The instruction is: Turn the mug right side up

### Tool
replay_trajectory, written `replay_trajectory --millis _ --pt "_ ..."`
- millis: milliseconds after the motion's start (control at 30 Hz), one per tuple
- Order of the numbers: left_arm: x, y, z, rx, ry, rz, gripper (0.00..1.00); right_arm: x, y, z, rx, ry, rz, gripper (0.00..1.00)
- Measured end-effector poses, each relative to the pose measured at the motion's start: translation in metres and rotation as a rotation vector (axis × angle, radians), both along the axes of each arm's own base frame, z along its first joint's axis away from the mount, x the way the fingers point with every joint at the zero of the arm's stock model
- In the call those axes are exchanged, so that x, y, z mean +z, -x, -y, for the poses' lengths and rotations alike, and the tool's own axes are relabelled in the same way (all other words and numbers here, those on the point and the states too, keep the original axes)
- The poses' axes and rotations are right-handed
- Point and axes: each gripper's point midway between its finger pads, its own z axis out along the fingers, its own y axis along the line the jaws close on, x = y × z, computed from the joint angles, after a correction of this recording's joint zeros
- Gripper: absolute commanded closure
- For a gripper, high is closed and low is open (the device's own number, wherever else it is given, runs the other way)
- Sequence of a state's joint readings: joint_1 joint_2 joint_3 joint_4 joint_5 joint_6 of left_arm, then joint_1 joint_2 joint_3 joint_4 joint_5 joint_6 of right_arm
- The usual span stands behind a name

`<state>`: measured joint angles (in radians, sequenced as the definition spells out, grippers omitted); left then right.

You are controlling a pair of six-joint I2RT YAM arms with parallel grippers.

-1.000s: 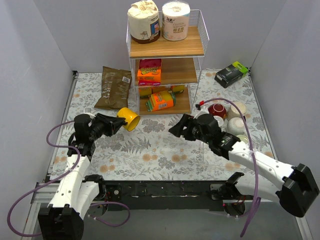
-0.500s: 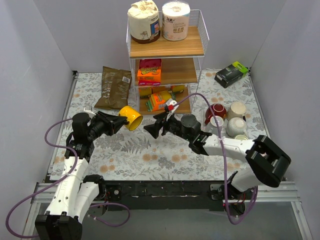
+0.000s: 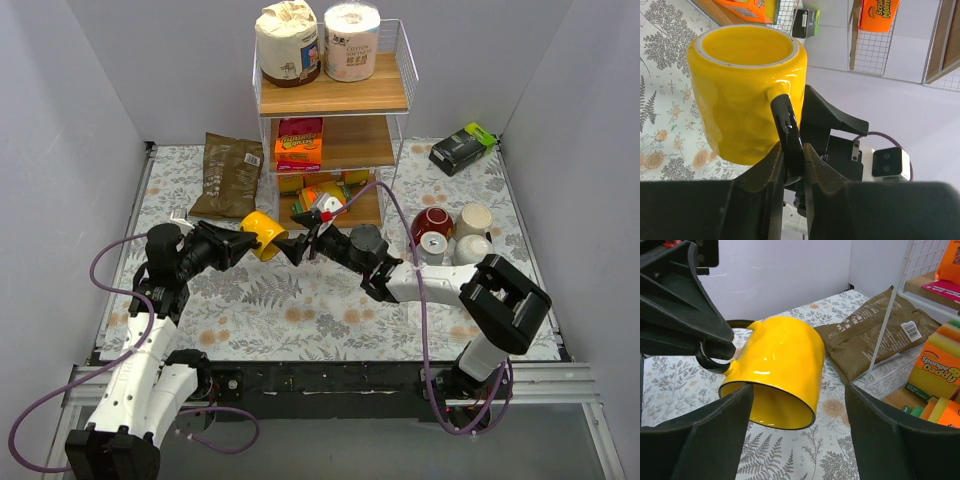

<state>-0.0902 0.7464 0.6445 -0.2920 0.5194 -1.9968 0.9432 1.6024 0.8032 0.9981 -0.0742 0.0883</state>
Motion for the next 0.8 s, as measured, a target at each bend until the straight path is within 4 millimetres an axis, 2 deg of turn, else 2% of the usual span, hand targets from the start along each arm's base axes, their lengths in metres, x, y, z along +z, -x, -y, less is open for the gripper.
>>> replay_trajectory --millis 100,333,467,600,667,767,800 --pt "0.002 -0.001 0.000 0.003 -0.002 0.006 1.00 -0.005 -0.005 -0.005 -0.003 0.013 0.008 0.28" --pt "0.005 0.002 0.005 -0.014 -0.001 0.012 1.00 -0.010 -0.009 -0.008 -0.013 0.025 0.013 0.28" --pt "0.006 0.002 0.005 -0.016 -0.001 0.015 1.00 -0.011 -0.012 -0.008 -0.026 0.023 0.022 0.34" --pt "0.008 0.003 0.007 -0.024 0.000 0.018 1.00 -0.019 -0.016 -0.010 -0.041 0.033 0.018 0.56" --pt "0.008 0.004 0.007 -0.025 0.000 0.018 1.00 -0.025 -0.019 -0.011 -0.049 0.041 0.011 0.62" --pt "0.008 0.003 0.007 -0.020 0.001 0.018 1.00 -0.028 -0.021 -0.014 -0.056 0.046 0.009 0.82" --pt "0.009 0.003 0.007 -0.017 0.009 0.015 1.00 -0.028 -0.022 -0.013 -0.062 0.049 0.013 0.98"
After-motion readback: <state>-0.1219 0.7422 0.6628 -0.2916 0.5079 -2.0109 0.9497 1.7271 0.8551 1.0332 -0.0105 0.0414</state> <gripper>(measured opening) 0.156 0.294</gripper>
